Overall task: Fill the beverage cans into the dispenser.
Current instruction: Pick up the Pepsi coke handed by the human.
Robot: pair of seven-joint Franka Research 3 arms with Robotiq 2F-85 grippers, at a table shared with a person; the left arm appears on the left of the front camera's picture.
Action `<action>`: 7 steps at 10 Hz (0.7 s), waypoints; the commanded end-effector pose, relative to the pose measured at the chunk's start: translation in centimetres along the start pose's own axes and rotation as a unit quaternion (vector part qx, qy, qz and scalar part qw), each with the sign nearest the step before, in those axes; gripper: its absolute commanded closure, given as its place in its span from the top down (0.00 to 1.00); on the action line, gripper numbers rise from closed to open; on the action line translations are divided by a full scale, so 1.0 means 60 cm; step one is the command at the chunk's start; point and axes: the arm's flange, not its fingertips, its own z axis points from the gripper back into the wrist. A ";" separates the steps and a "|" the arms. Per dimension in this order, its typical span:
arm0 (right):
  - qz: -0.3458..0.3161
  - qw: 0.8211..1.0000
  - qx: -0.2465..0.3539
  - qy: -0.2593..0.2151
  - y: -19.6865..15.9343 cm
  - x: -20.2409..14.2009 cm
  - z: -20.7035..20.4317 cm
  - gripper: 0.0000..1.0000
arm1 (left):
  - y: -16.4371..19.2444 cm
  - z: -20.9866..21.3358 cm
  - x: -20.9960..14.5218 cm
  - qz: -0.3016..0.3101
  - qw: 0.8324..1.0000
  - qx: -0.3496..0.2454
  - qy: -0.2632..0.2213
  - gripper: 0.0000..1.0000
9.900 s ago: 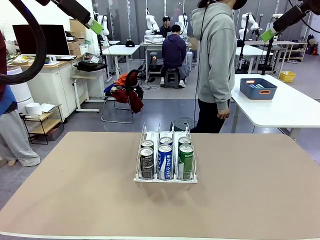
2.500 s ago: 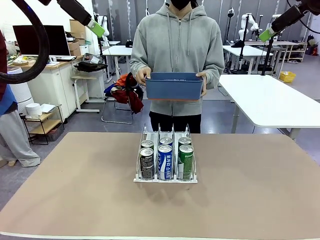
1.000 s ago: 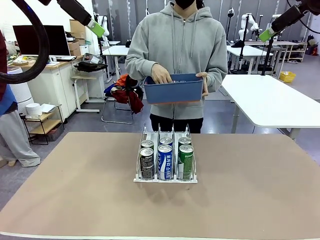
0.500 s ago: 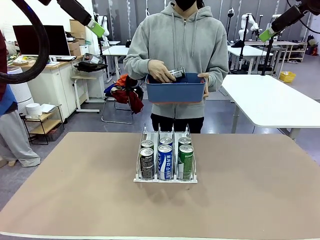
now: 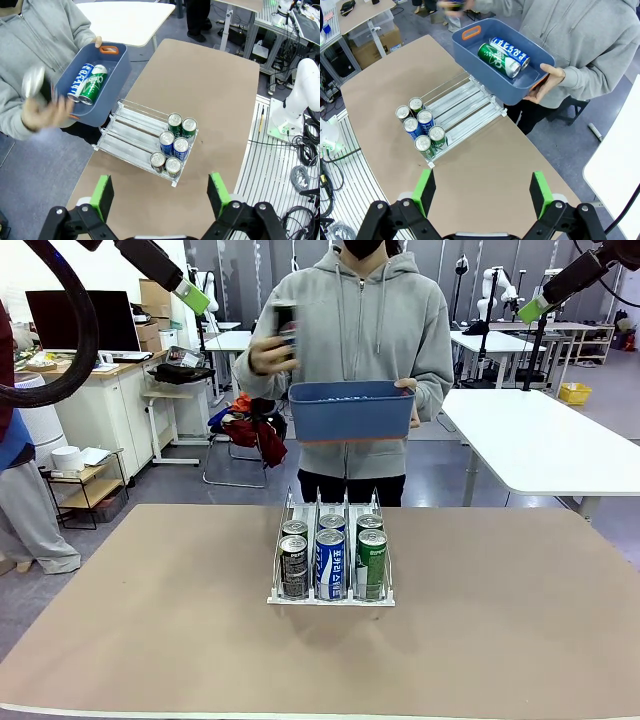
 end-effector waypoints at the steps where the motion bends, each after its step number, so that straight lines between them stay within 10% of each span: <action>1: 0.001 1.000 0.002 0.000 0.002 0.000 0.001 1.00 | 0.001 -0.001 0.001 0.003 1.000 0.004 0.001 1.00; 7: 0.001 1.000 0.002 0.000 0.002 0.000 0.001 1.00 | 0.001 -0.001 0.001 0.003 1.000 0.004 0.001 1.00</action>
